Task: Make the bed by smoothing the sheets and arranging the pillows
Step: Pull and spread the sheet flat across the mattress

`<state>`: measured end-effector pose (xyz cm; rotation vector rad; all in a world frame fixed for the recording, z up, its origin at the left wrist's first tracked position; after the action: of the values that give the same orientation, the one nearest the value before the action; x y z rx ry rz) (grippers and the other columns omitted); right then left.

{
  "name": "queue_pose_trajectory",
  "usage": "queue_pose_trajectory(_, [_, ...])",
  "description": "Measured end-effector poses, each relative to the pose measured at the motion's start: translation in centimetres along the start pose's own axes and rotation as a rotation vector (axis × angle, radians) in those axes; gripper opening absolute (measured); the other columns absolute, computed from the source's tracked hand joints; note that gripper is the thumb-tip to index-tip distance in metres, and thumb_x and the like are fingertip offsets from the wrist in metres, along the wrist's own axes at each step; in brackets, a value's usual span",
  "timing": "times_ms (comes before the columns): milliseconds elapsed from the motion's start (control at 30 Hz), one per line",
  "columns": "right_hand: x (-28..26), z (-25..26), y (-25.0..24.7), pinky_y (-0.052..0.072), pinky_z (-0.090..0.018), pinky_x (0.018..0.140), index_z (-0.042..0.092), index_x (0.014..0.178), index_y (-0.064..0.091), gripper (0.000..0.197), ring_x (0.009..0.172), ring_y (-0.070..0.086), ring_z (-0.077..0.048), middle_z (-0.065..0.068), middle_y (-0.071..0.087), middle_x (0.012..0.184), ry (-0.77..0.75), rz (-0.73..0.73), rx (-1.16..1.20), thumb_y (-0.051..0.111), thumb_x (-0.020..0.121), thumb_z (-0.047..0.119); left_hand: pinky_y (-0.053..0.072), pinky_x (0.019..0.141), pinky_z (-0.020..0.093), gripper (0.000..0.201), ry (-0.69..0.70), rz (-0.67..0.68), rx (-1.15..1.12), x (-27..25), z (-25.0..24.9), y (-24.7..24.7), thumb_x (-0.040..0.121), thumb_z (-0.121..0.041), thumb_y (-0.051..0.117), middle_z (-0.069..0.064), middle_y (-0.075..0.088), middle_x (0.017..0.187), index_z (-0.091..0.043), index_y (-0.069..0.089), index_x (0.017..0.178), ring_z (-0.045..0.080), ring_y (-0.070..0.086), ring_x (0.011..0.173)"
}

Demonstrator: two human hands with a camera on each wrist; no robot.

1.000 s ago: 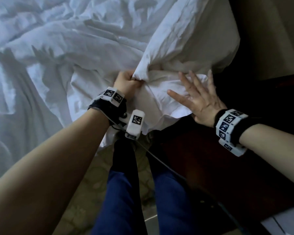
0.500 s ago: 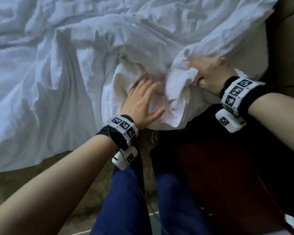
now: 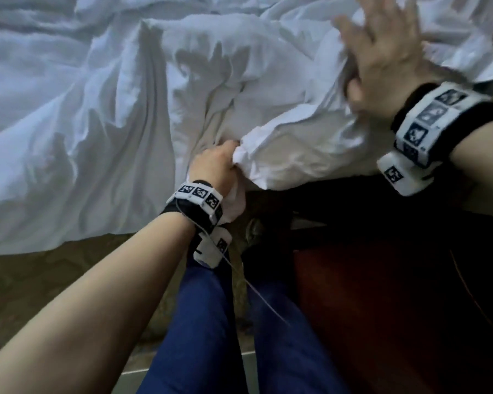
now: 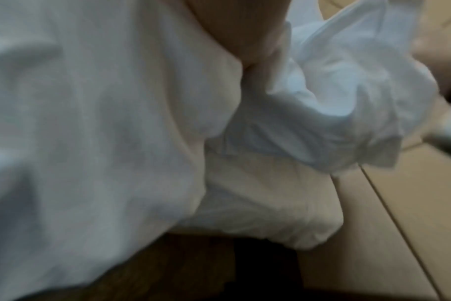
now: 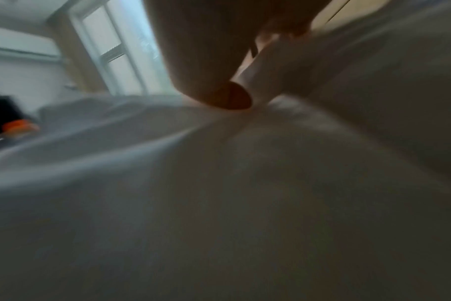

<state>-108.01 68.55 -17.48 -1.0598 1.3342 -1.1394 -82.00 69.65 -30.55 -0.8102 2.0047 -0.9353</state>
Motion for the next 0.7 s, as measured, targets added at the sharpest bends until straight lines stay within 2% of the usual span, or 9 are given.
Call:
queue_pose_trajectory(67, [-3.1,5.2,3.0,0.01,-0.065,0.114,0.01,0.148,0.032,0.078,0.145,0.017,-0.042,-0.024,0.016,0.158,-0.298,0.069,0.0,0.051,0.074,0.022,0.048,0.075,0.046,0.03,-0.077,-0.05,-0.055,1.0,0.8,-1.2,0.085,-0.015,0.052,0.023,0.066,0.101,-0.016,0.059,0.115,0.045,0.059,0.093])
queue_pose_trajectory(133, [-6.3,8.9,5.0,0.006,-0.068,0.113,0.008,0.152,0.024,0.091,0.146,0.014,-0.042,-0.025,0.011,0.159,-0.477,0.075,-0.013,0.059,0.074,0.037,0.049,0.075,0.048,0.025,-0.104,-0.069,-0.117,1.4,1.6,-1.6,0.086,-0.015,0.05,0.026,0.065,0.097,-0.013,0.059,0.109,0.047,0.058,0.089])
queue_pose_trajectory(233, [-8.1,11.2,8.5,0.002,-0.07,0.111,0.015,0.156,0.001,0.116,0.148,0.002,-0.038,-0.021,-0.002,0.161,-0.481,0.224,-0.114,0.065,0.069,0.058,0.049,0.072,0.047,0.025,-0.09,-0.068,-0.192,1.4,2.5,-1.6,0.083,-0.017,0.046,0.027,0.065,0.09,-0.009,0.06,0.102,0.046,0.059,0.085])
queue_pose_trajectory(367, [-6.1,10.5,10.3,0.003,-0.07,0.111,0.018,0.156,-0.001,0.118,0.147,0.008,-0.038,-0.025,0.01,0.158,-0.292,0.263,-0.167,0.07,0.063,0.017,0.046,0.067,0.039,0.026,-0.092,-0.143,-0.34,0.0,3.6,-1.7,0.077,-0.019,0.045,0.019,0.067,0.085,-0.008,0.06,0.095,0.041,0.06,0.081])
queue_pose_trajectory(433, [-4.9,9.4,10.6,0.007,-0.067,0.112,0.013,0.155,0.014,0.104,0.145,0.021,-0.037,-0.022,0.024,0.155,-0.242,0.261,-0.15,0.066,0.065,0.011,0.042,0.07,0.028,0.027,-0.067,-0.186,-0.41,-1.0,3.6,-1.6,0.079,-0.017,0.053,0.012,0.069,0.091,-0.011,0.063,0.104,0.035,0.062,0.087])
queue_pose_trajectory(500, [-3.7,9.1,10.2,0.013,-0.064,0.114,0.01,0.145,0.036,0.077,0.136,0.037,-0.036,-0.018,0.044,0.144,-0.255,0.214,-0.159,0.06,0.071,0.009,0.041,0.085,0.017,0.04,0.006,-0.206,-0.439,-1.9,2.8,-1.7,0.08,-0.02,0.062,0.004,0.068,0.111,-0.016,0.061,0.12,0.021,0.06,0.102])
queue_pose_trajectory(533, [-3.1,9.3,9.7,0.016,-0.061,0.114,0.012,0.135,0.047,0.063,0.128,0.046,-0.034,-0.015,0.054,0.133,-0.265,0.187,-0.163,0.058,0.073,0.01,0.041,0.097,0.019,0.048,0.053,-0.206,-0.441,-2.2,2.3,-1.5,0.077,-0.023,0.067,0.003,0.064,0.12,-0.016,0.058,0.124,0.018,0.057,0.11])
queue_pose_trajectory(600, [-2.2,9.2,7.9,0.029,-0.052,0.11,0.018,0.111,0.061,0.034,0.106,0.059,-0.032,-0.01,0.066,0.103,-0.215,0.133,-0.136,0.058,0.077,0.012,0.035,0.112,0.04,0.074,0.09,-0.19,-0.342,-3.5,1.6,-0.4,0.069,-0.032,0.074,0.01,0.05,0.139,-0.009,0.048,0.133,0.026,0.046,0.129])
queue_pose_trajectory(700, [-1.4,8.2,4.9,0.047,-0.039,0.074,0.02,0.1,0.066,0.019,0.09,0.064,-0.036,-0.014,0.068,0.091,-0.023,0.162,-0.005,0.053,0.089,0.028,0.009,0.119,0.048,0.116,-0.041,-0.127,-0.246,-6.4,1.5,1.1,0.064,-0.037,0.082,0.014,0.012,0.161,-0.005,0.014,0.153,0.035,0.011,0.148])
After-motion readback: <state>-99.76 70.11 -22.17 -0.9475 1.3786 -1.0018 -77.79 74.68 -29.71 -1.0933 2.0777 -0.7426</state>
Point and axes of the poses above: each hand's wrist, its own x-axis towards the middle knuckle, its own y-axis out of the palm, z = x × y, the point moved 6 cm from there along x, towards the middle knuckle
